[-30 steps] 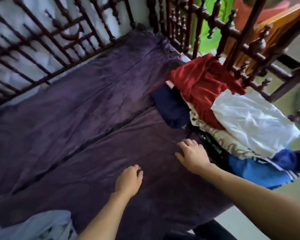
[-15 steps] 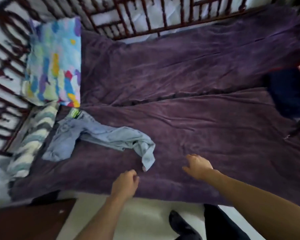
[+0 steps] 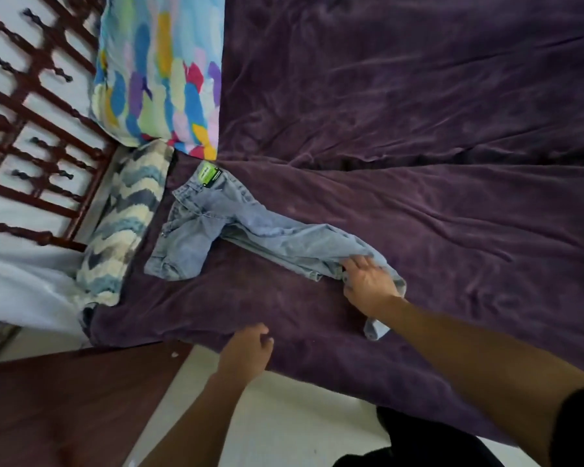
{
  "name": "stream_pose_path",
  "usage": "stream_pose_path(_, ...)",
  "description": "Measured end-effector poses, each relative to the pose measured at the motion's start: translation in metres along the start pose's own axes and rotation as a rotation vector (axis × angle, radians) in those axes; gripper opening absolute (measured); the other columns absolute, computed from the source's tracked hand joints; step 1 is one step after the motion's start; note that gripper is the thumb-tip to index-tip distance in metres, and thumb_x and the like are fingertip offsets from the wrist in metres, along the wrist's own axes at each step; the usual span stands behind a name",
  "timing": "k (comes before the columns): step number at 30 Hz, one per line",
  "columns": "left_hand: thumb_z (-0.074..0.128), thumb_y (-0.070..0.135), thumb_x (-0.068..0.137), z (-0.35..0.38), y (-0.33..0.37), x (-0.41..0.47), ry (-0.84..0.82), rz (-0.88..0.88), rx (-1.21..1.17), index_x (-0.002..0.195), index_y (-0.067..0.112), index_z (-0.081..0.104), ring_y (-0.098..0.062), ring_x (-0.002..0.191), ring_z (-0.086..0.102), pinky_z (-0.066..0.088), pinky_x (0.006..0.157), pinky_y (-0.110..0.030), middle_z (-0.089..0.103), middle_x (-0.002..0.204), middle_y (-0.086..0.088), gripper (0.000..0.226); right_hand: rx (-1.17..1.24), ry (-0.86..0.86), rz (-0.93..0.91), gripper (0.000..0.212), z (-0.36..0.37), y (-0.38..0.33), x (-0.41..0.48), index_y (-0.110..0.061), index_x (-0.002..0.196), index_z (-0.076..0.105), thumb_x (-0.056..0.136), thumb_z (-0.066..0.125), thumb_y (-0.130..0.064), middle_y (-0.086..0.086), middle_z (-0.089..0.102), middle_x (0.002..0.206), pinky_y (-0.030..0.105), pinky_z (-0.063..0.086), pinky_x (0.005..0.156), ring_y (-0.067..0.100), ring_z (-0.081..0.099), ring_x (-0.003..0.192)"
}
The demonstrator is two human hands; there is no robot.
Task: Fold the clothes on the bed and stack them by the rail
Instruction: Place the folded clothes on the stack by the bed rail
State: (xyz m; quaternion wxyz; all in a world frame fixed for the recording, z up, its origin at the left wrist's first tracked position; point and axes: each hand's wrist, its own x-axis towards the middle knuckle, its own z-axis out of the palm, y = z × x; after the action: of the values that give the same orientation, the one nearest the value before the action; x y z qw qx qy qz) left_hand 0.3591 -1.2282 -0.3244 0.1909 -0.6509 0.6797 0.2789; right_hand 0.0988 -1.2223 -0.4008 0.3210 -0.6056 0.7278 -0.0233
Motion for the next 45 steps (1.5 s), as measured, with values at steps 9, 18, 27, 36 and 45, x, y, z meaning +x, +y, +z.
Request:
stream_pose_path(9,0.060,0.025,0.091,-0.065,-0.069,0.085,0.062,-0.110,-0.118,0.112,0.014,0.066,-0.024,0.098,0.064,0.049,0.087,-0.033,0.069,0.105,-0.008,0.025,-0.045,-0.056,-0.074,0.102,-0.002,-0.107,0.154,-0.024,0.152,-0.007,0.083,0.066,-0.042,0.007,-0.005,0.161,0.050,0.024,0.114,0.024,-0.002,0.148)
stream_pose_path(18,0.056,0.022,0.093,-0.123,-0.160,0.174,0.083,-0.058,-0.147,0.116,0.010,0.063,-0.028,0.104,0.060,0.048,0.085,-0.035,0.064,0.114,-0.011,0.027,0.145,-0.009,-0.035,0.095,-0.002,-0.222,0.236,-0.027,0.152,0.000,0.082,0.050,-0.069,0.005,0.009,0.160,0.054,0.021,0.111,0.026,0.013,0.146)
stream_pose_path(27,0.046,0.037,0.098,-0.147,-0.259,0.296,0.091,-0.289,-0.217,0.137,0.004,0.040,-0.039,0.117,0.050,0.044,0.090,-0.045,0.048,0.133,-0.021,0.051,0.166,0.013,0.216,0.074,0.001,-0.276,0.369,-0.017,0.146,0.022,0.089,0.058,-0.045,0.012,0.040,0.144,0.047,0.040,0.101,0.033,0.041,0.130)
stream_pose_path(36,0.066,0.043,0.084,-0.128,-0.253,0.291,0.092,-0.191,-0.308,0.106,0.006,0.059,-0.033,0.097,0.062,0.051,0.077,-0.040,0.065,0.102,-0.010,0.044,0.520,0.087,0.403,0.032,0.029,-0.289,0.377,-0.025,0.094,0.067,0.075,0.070,-0.051,0.003,0.071,0.089,0.037,0.054,0.077,0.023,0.066,0.083)
stream_pose_path(45,0.065,0.013,0.082,-0.190,-0.203,0.226,0.174,0.090,-0.429,0.093,0.005,0.061,-0.031,0.087,0.064,0.044,0.069,-0.032,0.067,0.091,-0.013,0.014,0.556,0.501,0.318,0.032,-0.105,-0.215,0.217,-0.018,0.064,0.063,0.073,0.078,-0.045,-0.003,0.060,0.059,0.030,0.041,0.052,0.017,0.059,0.061)
